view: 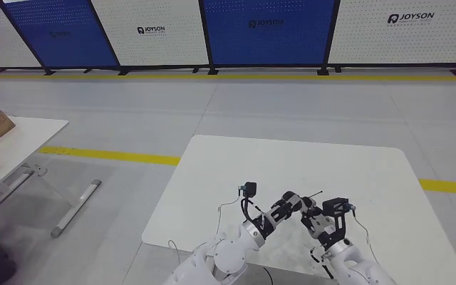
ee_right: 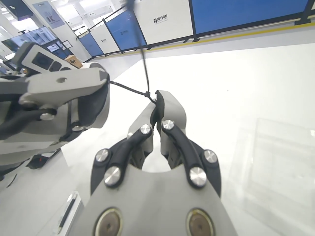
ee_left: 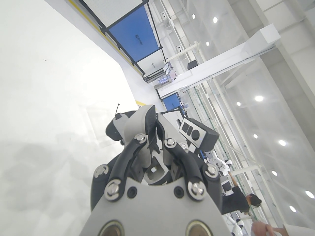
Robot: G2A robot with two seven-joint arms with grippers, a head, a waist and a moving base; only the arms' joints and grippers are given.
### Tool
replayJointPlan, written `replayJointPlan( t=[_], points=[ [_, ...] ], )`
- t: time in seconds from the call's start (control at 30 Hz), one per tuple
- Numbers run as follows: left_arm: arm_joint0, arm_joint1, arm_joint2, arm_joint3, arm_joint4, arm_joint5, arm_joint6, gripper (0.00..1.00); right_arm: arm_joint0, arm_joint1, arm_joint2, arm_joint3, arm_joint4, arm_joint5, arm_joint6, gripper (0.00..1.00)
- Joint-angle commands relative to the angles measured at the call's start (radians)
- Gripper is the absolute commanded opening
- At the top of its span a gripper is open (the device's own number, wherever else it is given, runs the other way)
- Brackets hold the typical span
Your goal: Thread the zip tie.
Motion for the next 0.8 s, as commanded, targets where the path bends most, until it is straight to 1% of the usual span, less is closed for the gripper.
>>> replayJointPlan(
  t=[0.0,0.17,0.33,0.53,0.77],
  points=[
    [0.003,0.001,-0.003,-0.005,0.001,-0.008,0.004,0.00,0.001,0.001,0.003,0.000,0.007,-0.006,0.008,0.00],
    [0.010,0.002,-0.010,-0.012,-0.007,-0.022,0.004,0.00,0.000,0.002,0.005,0.000,0.009,-0.009,0.016,0.00],
    [0.022,0.003,-0.018,-0.031,-0.016,-0.041,0.000,0.00,0.001,0.004,0.001,0.008,0.003,-0.009,0.023,0.00],
    [0.030,0.006,-0.026,-0.048,-0.016,-0.035,-0.007,0.00,0.004,0.004,-0.005,0.017,0.000,-0.011,0.026,0.00],
    [0.042,0.008,-0.035,-0.075,-0.014,-0.047,-0.011,0.00,0.013,0.003,-0.013,0.033,-0.013,0.001,0.020,0.00]
  ],
)
